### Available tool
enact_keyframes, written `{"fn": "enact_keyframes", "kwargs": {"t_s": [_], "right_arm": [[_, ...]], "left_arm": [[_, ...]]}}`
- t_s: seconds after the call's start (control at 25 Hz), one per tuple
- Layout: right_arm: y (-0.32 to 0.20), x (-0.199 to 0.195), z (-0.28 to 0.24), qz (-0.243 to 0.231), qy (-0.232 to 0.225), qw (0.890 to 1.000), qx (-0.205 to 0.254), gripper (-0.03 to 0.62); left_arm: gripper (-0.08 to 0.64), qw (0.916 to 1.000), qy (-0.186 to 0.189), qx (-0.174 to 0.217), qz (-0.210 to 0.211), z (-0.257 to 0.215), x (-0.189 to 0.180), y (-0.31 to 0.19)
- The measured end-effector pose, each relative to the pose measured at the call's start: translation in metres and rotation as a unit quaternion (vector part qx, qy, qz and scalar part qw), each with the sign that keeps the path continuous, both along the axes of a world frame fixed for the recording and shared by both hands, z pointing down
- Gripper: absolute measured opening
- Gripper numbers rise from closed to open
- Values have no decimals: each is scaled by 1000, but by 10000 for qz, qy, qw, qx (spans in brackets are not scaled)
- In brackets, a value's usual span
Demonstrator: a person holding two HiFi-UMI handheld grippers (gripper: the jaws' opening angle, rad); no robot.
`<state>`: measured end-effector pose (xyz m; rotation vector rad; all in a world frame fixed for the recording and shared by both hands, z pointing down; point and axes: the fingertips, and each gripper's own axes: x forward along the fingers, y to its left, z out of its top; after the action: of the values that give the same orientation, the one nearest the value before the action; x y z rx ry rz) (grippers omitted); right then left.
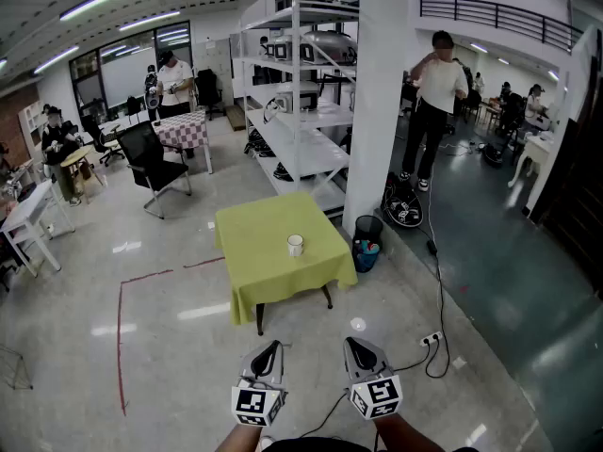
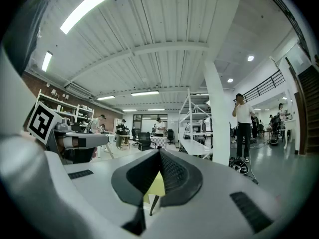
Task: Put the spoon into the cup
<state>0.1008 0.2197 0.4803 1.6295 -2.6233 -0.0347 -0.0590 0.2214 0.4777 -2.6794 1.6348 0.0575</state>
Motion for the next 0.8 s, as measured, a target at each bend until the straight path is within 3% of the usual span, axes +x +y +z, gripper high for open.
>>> {"fn": "enact_keyframes", "kwargs": {"t_s": [0.8], "right_arm": [[4, 35, 3, -425, -390, 9983, 2, 6]], "left_arm": [[8, 9998, 36, -47, -194, 2, 44, 13]]}}
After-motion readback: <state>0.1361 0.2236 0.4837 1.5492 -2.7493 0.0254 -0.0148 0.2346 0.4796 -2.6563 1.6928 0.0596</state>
